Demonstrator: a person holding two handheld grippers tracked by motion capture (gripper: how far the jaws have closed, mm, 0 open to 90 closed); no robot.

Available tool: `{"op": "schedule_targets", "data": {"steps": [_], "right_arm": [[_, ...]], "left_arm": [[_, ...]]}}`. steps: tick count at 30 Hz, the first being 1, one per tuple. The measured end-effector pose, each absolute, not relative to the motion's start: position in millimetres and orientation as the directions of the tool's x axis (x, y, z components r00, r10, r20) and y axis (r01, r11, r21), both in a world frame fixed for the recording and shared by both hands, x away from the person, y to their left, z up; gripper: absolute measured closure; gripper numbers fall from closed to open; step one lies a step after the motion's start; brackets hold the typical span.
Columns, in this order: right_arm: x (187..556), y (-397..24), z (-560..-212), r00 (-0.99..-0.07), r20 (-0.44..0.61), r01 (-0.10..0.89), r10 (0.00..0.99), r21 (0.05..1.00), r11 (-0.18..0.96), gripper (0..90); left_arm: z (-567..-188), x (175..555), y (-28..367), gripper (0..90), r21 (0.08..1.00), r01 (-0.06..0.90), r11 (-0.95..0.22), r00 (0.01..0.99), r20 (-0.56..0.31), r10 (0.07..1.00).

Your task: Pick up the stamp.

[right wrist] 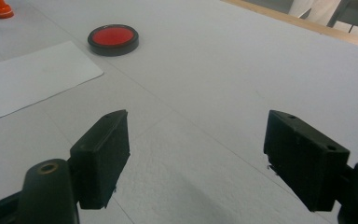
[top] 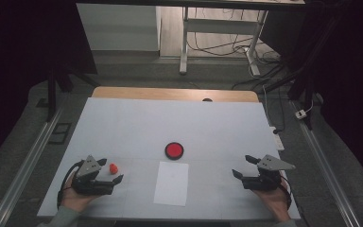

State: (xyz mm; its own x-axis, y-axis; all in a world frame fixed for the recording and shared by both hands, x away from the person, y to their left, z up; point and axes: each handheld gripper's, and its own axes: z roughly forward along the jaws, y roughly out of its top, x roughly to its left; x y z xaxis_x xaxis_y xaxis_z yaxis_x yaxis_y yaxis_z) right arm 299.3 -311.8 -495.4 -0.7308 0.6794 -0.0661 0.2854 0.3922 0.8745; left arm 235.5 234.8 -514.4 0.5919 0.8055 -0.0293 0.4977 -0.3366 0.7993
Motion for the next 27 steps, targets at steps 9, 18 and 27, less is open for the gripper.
{"op": "schedule_targets", "data": {"steps": [9,18,27], "right_arm": [[300,-312,-498,-0.730,-0.067,0.293,0.680,0.868,0.401,23.3],[301,-301,-495,-0.732,-0.066,0.287,0.678,0.873,0.394,24.5],[301,-297,-499,-0.744,-0.067,0.291,0.665,0.864,0.412,24.8]], "left_arm": [[-513,234,235,13.2,0.803,0.491,-0.337,0.582,-0.015,0.813],[-511,231,239,13.2,0.811,0.489,-0.319,0.569,-0.020,0.822],[-507,232,239,13.2,0.816,0.485,-0.316,0.556,-0.009,0.831]]}}
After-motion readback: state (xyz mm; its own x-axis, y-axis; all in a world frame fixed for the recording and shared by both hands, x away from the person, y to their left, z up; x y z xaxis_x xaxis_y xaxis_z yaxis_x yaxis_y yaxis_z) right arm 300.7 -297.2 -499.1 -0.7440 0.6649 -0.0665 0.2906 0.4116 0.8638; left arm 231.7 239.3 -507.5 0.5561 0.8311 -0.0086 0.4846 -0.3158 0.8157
